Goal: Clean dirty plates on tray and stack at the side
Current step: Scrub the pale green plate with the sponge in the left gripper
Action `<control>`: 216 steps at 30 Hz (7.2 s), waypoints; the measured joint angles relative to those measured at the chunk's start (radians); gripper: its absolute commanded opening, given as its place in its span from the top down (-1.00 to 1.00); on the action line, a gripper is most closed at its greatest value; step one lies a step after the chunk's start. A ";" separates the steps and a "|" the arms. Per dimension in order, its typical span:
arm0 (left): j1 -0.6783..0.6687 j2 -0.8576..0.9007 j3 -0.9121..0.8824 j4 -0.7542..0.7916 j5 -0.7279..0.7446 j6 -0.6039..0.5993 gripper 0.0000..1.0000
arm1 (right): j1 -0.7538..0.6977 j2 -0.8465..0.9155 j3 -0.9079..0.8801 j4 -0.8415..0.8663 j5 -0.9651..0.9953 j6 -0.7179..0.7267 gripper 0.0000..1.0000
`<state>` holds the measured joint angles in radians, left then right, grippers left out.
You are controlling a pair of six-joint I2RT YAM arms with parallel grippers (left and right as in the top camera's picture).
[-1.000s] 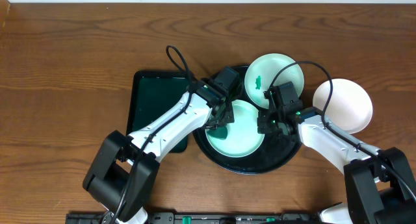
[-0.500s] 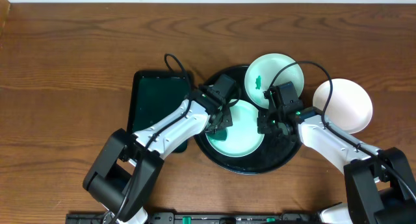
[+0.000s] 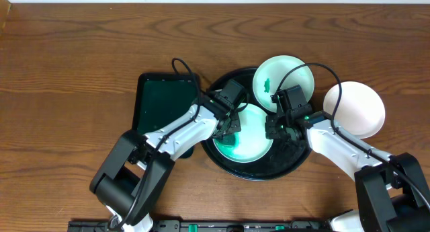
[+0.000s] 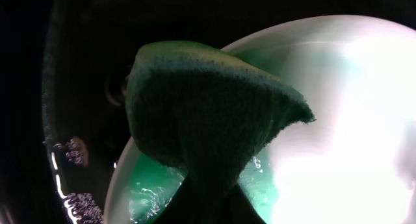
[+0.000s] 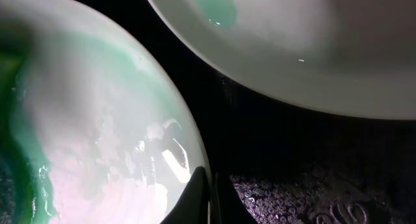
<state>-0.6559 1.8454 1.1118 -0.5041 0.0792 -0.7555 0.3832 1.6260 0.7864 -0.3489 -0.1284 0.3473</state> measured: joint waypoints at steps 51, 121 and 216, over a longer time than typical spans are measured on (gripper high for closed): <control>-0.001 0.015 0.031 -0.008 0.071 0.117 0.85 | 0.005 0.000 0.000 0.002 0.011 0.000 0.98; -0.039 0.027 0.049 -0.048 0.019 0.125 0.85 | 0.033 0.002 -0.001 0.005 0.055 -0.015 0.97; -0.030 0.005 0.018 0.008 0.230 0.128 0.85 | 0.039 0.002 -0.001 0.010 0.032 -0.016 0.97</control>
<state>-0.6857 1.8503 1.1301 -0.4965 0.3092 -0.6273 0.4221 1.6279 0.7856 -0.3389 -0.0963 0.3317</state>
